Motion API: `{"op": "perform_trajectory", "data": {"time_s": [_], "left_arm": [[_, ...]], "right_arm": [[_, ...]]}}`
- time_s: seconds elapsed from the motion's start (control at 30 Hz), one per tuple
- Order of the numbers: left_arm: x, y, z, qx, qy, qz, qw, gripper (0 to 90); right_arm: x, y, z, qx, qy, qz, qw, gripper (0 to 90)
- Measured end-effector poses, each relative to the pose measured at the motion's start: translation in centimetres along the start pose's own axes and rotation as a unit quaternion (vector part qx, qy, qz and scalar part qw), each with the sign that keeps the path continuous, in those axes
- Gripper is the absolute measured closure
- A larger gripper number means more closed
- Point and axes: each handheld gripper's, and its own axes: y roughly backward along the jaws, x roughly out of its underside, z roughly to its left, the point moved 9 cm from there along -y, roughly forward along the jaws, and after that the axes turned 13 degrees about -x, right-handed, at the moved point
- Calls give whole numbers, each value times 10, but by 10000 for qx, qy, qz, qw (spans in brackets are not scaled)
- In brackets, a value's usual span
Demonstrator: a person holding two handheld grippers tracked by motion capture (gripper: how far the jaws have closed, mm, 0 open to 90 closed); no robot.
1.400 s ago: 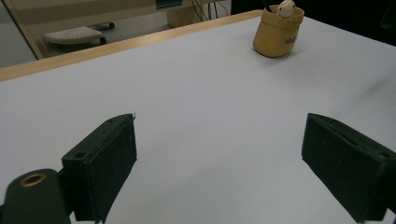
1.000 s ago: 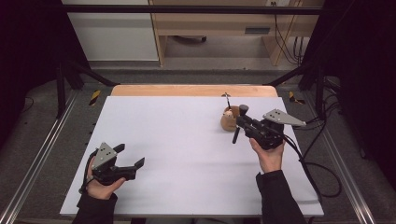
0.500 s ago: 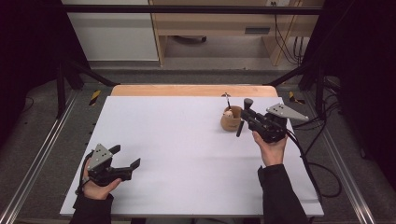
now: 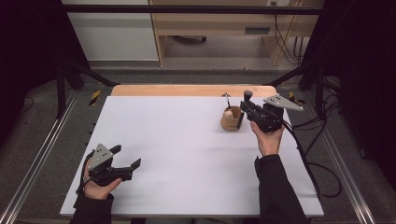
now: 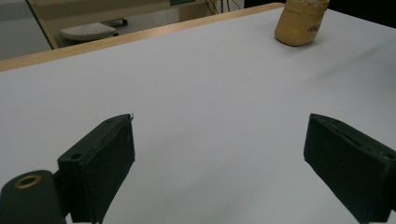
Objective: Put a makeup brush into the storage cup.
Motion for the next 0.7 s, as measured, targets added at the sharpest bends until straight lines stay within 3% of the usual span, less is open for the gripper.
{"op": "perform_trajectory", "data": {"time_s": [0.7], "left_arm": [[0, -1, -1, 39, -3, 3, 10000, 77]], "right_arm": [[-10, -24, -32, 393, -59, -46, 9992, 772]]}}
